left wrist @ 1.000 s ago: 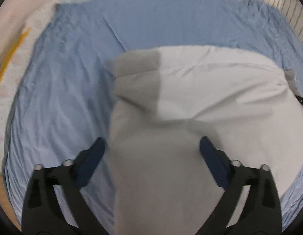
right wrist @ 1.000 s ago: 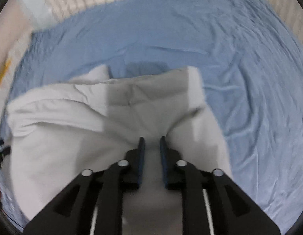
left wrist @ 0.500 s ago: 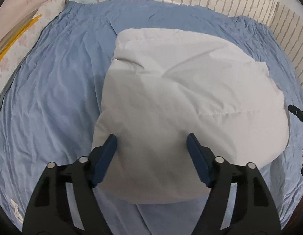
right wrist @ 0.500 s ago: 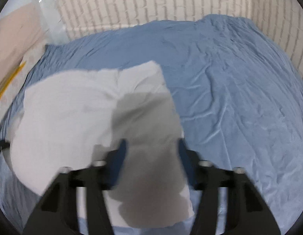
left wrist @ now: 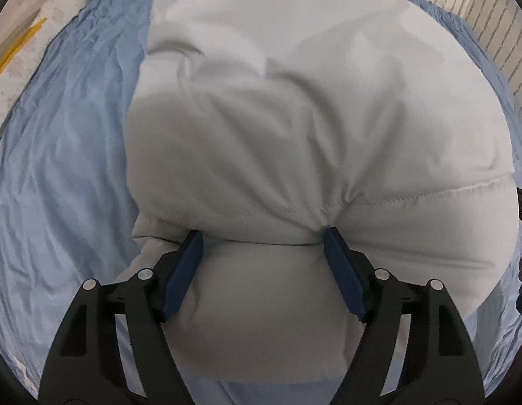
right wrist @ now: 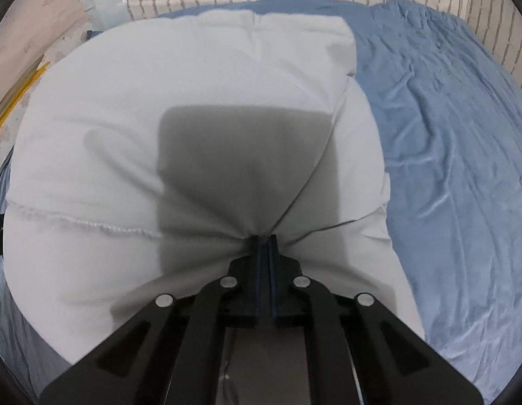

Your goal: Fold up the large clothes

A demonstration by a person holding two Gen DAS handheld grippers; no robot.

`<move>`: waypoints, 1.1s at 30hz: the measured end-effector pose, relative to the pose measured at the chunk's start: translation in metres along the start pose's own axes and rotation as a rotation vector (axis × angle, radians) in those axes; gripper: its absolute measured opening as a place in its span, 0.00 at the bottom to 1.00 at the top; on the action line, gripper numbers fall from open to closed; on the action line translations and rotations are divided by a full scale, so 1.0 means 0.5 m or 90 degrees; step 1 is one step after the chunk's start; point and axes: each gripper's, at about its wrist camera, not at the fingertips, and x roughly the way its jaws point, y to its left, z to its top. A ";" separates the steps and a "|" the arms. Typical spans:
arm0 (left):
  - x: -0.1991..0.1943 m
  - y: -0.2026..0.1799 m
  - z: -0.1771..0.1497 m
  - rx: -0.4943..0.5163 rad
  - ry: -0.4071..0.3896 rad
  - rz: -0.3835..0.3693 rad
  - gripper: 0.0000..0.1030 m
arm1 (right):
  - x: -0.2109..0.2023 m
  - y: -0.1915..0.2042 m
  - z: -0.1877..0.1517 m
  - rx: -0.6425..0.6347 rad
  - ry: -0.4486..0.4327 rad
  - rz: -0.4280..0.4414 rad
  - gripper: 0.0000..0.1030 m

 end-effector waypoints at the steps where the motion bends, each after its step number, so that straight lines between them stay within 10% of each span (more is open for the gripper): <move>1: 0.005 -0.003 0.000 0.004 0.002 0.003 0.74 | 0.004 0.002 0.000 -0.004 0.003 -0.002 0.05; 33: 0.051 -0.082 0.003 0.028 -0.007 0.064 0.75 | 0.028 0.021 -0.021 0.009 -0.003 0.005 0.04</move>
